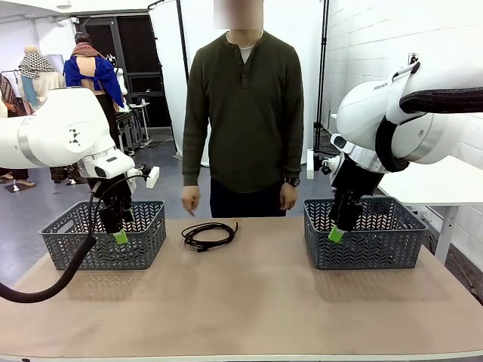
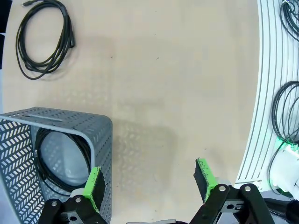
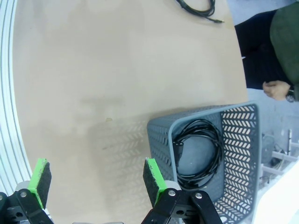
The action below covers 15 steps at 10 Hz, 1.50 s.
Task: Organize the cables according to human instructions.
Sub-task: Pick up a bundle of cables and place it in the basket indicated by the human.
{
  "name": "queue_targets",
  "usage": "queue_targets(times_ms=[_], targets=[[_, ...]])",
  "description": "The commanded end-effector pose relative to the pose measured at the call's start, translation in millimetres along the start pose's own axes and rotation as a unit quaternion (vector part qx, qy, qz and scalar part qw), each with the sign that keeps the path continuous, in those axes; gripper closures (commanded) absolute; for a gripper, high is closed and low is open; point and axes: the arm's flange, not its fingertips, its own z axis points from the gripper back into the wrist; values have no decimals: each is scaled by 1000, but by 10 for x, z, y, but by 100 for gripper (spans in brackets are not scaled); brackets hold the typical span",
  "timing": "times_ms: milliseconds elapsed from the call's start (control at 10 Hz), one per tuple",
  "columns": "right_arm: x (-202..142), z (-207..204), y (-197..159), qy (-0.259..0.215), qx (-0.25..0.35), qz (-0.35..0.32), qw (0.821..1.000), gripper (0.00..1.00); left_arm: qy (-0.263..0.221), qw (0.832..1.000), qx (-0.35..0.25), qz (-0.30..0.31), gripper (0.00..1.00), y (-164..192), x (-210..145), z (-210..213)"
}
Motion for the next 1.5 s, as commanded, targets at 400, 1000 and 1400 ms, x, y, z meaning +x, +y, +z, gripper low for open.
queue_targets(times_ms=[400,1000,1400], targets=[[22,-4,-25,3,-4,-5,1000,0,1,1000,0,0,0,-16,-9,28],[22,-4,-25,3,-4,-5,1000,0,1,1000,0,0,0,-16,-9,28],[22,-4,-25,3,-4,-5,1000,0,1,1000,0,0,0,-16,-9,28]])
